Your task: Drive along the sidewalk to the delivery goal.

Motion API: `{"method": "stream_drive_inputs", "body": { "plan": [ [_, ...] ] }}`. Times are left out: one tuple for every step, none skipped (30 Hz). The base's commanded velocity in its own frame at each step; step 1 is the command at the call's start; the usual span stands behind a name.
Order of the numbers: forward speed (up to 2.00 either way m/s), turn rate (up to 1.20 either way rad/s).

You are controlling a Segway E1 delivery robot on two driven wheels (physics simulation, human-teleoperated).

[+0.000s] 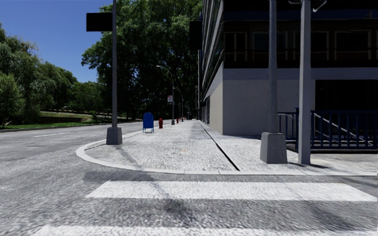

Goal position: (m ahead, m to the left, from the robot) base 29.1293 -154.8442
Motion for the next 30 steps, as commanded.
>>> {"method": "stream_drive_inputs", "body": {
  "plan": [
    [2.0,0.0],
    [2.0,0.0],
    [2.0,0.0],
    [2.0,0.0],
    [2.0,0.0],
    [2.0,0.0],
    [2.0,0.0],
    [2.0,0.0],
    [2.0,0.0],
    [2.0,0.0],
    [2.0,0.0],
    [2.0,0.0],
    [2.0,0.0],
    [2.0,0.0],
    [2.0,0.0],
    [2.0,0.0],
    [2.0,0.0],
    [2.0,0.0],
    [2.0,0.0],
    [2.0,0.0],
    [2.0,0.0],
    [2.0,0.0],
    [2.0,0.0],
    [2.0,0.0],
    [2.0,0.0],
    [2.0,0.0],
    [2.0,0.0],
    [2.0,0.0],
    [2.0,0.0],
    [2.0,0.0]
  ]
}}
